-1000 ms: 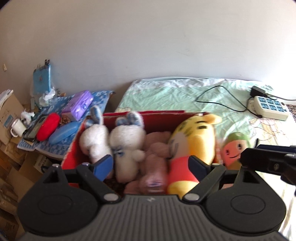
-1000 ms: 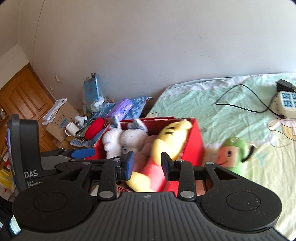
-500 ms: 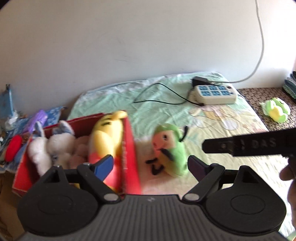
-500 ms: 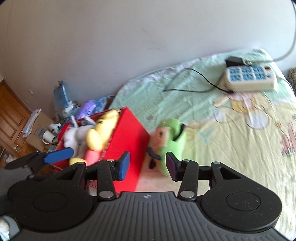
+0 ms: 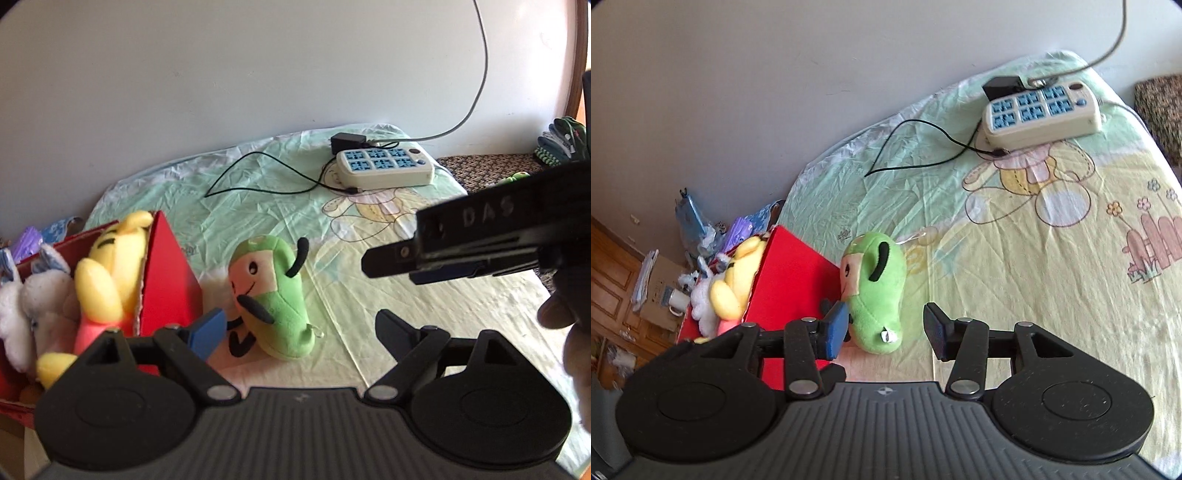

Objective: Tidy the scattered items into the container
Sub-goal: 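Move the right gripper to the green-and-beige plush on the bed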

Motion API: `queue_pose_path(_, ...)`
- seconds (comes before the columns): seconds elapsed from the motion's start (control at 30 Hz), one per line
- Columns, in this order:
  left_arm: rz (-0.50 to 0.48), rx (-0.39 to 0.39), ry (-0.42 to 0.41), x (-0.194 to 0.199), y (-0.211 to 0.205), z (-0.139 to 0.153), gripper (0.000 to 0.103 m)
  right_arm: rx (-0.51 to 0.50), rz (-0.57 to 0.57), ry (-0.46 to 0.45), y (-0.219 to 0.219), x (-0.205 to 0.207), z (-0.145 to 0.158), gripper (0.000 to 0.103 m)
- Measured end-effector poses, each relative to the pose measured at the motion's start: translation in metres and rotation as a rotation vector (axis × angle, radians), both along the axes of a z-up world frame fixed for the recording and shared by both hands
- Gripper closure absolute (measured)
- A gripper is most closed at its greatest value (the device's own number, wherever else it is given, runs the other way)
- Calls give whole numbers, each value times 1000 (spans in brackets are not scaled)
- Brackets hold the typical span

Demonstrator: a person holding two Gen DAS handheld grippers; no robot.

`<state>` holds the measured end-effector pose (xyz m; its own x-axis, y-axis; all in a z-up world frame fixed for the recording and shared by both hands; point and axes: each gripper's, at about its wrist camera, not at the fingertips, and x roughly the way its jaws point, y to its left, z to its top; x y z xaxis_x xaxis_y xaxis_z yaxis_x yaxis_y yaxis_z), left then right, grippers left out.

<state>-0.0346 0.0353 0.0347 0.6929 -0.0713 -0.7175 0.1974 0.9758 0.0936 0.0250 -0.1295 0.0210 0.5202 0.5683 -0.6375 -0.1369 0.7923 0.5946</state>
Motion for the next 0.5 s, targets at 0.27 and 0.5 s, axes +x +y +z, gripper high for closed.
queue_pose_path(0.27, 14, -88, 49, 31, 7, -19, 16, 4, 90, 30, 16, 45, 3, 36)
queue_pose_path(0.5, 67, -92, 81, 40, 17, -32, 15, -1, 149, 89, 42, 80, -5, 33)
